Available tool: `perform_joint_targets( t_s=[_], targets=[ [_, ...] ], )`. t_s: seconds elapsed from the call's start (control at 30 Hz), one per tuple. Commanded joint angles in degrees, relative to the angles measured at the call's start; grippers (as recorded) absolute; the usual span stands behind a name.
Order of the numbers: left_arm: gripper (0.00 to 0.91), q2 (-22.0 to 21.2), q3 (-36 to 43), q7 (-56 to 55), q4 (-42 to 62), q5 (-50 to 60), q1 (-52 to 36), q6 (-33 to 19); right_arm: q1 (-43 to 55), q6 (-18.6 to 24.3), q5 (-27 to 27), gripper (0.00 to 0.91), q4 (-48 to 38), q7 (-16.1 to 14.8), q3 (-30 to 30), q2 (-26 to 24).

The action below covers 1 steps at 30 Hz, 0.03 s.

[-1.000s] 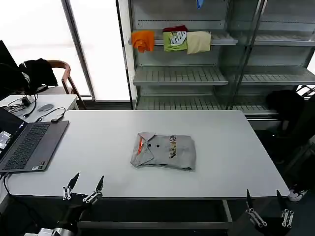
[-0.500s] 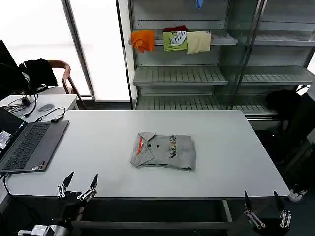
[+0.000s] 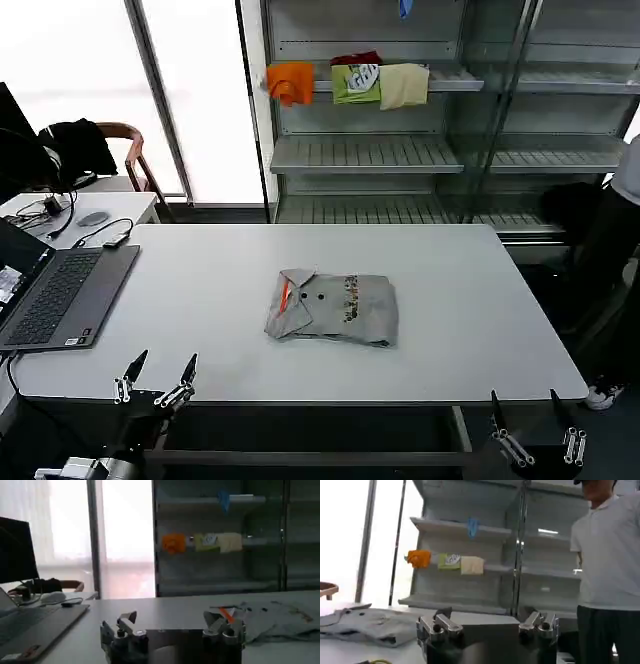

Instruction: Fold and organize the clothes.

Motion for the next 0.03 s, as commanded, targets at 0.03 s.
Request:
perform_joint_targets(
  t_s=[0.03],
  targets=[
    [0.907, -0.08, 0.08, 0.17, 0.31, -0.20, -0.14, -0.06, -0.10, -0.02, -0.03, 0.907, -0.10, -0.44, -0.08, -0.01]
  ],
)
